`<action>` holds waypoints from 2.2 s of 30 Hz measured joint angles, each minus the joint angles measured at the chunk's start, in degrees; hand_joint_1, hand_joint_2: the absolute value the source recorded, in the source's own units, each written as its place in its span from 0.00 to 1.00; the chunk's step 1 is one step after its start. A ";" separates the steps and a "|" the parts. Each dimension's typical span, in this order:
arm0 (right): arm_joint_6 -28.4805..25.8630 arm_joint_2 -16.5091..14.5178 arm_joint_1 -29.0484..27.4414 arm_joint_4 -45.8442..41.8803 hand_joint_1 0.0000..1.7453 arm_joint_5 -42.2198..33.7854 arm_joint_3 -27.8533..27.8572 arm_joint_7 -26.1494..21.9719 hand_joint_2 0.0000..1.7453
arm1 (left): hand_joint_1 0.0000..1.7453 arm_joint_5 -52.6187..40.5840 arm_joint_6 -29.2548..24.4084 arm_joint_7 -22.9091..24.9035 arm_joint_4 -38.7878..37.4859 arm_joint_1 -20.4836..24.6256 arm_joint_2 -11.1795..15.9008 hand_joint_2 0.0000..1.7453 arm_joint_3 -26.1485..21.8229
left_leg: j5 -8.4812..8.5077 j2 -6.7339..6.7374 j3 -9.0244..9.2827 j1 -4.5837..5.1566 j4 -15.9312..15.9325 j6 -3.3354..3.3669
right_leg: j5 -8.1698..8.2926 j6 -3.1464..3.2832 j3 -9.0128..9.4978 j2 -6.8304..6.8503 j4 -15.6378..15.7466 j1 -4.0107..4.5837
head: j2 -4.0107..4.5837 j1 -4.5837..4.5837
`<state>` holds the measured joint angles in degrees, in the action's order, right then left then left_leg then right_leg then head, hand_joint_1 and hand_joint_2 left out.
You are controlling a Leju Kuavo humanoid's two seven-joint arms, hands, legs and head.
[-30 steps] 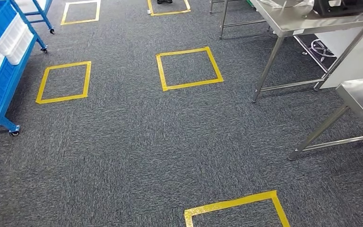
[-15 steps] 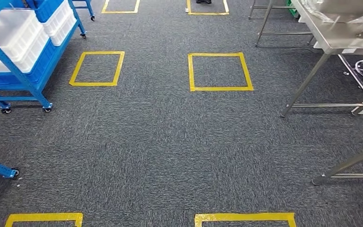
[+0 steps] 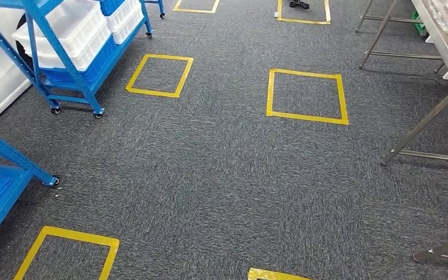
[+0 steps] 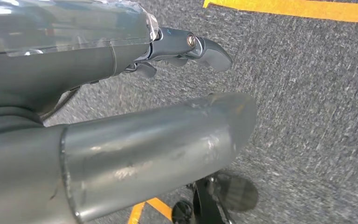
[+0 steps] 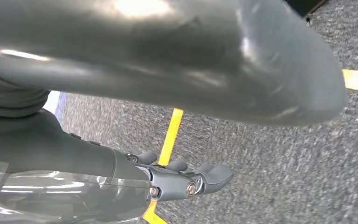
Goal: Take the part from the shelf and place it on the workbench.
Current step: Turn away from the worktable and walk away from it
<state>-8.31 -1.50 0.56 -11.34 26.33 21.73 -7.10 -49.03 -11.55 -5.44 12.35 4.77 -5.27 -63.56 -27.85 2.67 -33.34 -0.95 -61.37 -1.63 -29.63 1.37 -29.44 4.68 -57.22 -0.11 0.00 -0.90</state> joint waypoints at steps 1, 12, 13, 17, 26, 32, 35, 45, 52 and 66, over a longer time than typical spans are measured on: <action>0.00 0.01 0.02 0.00 0.00 0.04 0.00 0.12 0.00 | 0.00 -0.02 0.07 -0.20 -0.01 0.06 -0.02 0.00 0.00 | 0.61 0.86 1.29 0.19 2.38 0.34 | -0.17 -0.30 0.18 0.54 -0.07 0.08 | 0.00 0.04; 1.17 -0.02 0.25 0.12 0.00 2.02 -0.20 1.42 0.00 | 0.00 -2.05 1.38 -2.32 -0.16 -0.36 -0.55 0.00 0.45 | 1.72 -4.85 2.00 0.46 4.59 2.88 | -6.98 -2.16 -7.05 -4.53 -15.66 -0.75 | 0.00 0.67; 1.20 -0.03 0.26 0.13 0.00 2.02 -0.20 1.34 0.00 | 0.00 -2.12 1.56 -2.67 -0.16 -0.41 -0.61 0.00 0.52 | 1.66 -5.64 2.07 0.42 4.46 2.79 | -4.83 -2.16 -6.09 -4.81 -13.10 -0.87 | 0.00 0.67; 1.28 -0.05 0.33 0.21 0.00 2.02 -0.20 1.02 0.00 | 0.00 -2.45 2.03 -3.42 -0.17 -0.37 -0.81 0.00 0.77 | 1.23 -8.35 1.49 0.42 3.40 1.58 | 0.31 -1.99 -1.67 -8.59 -1.97 -1.21 | 0.01 0.76; 1.38 -0.26 0.44 0.24 0.00 2.02 -0.17 0.39 0.00 | 0.00 -4.00 2.76 -4.46 -0.17 -0.64 -0.87 0.00 1.65 | -6.42 -3.24 -6.19 0.20 -12.37 -0.52 | 0.43 0.71 -1.47 -2.79 -1.11 -0.43 | 0.01 0.02; 1.40 -0.40 0.63 0.24 0.00 2.02 -0.17 0.39 0.00 | 0.00 -3.99 2.78 -4.51 -0.17 -0.73 -0.80 0.00 2.09 | 0.34 0.89 1.65 1.13 2.56 1.05 | -0.27 0.03 -0.74 0.92 -1.31 0.15 | 0.00 0.05; 1.40 -0.44 1.07 0.23 0.00 2.02 -0.17 0.37 0.00 | 0.00 -3.99 2.78 -4.55 -0.18 -0.91 -0.73 0.00 2.14 | 0.66 -0.24 1.94 1.27 3.70 2.05 | -0.52 -0.80 -0.26 1.97 -1.17 0.05 | 0.00 0.06; 0.87 -0.46 0.64 0.25 0.00 2.55 -0.16 1.44 0.00 | 0.00 -6.81 3.76 -5.66 -0.19 -0.82 -0.65 0.00 3.76 | 1.31 -7.00 2.25 0.55 3.98 2.66 | -1.18 -2.22 -4.35 -6.39 -7.75 -1.26 | 0.01 0.58; 0.73 -0.43 1.12 0.31 0.00 4.07 -0.14 2.54 0.00 | 0.00 -7.59 4.33 -8.22 -0.20 -0.88 -0.10 0.00 4.93 | -0.14 -7.30 0.26 0.23 1.21 0.04 | 0.68 -0.26 -2.14 -6.26 -2.13 -1.02 | 0.01 0.31; 0.28 -1.17 1.45 0.27 0.00 3.08 1.56 2.25 0.00 | 0.00 -7.99 4.04 -10.87 -0.20 -1.05 -0.03 0.00 4.82 | 0.92 -0.05 1.83 1.56 3.59 2.32 | -0.49 -0.90 -0.76 2.26 -1.98 0.02 | 0.01 -0.07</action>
<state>-8.02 -2.67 2.01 -11.07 29.41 23.28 -4.85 -57.02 -7.51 -16.31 12.15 3.72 -5.29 -58.74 -26.93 2.62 -31.52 0.61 -57.77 0.69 -30.12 0.48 -30.20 6.95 -59.19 -0.09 0.01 -0.97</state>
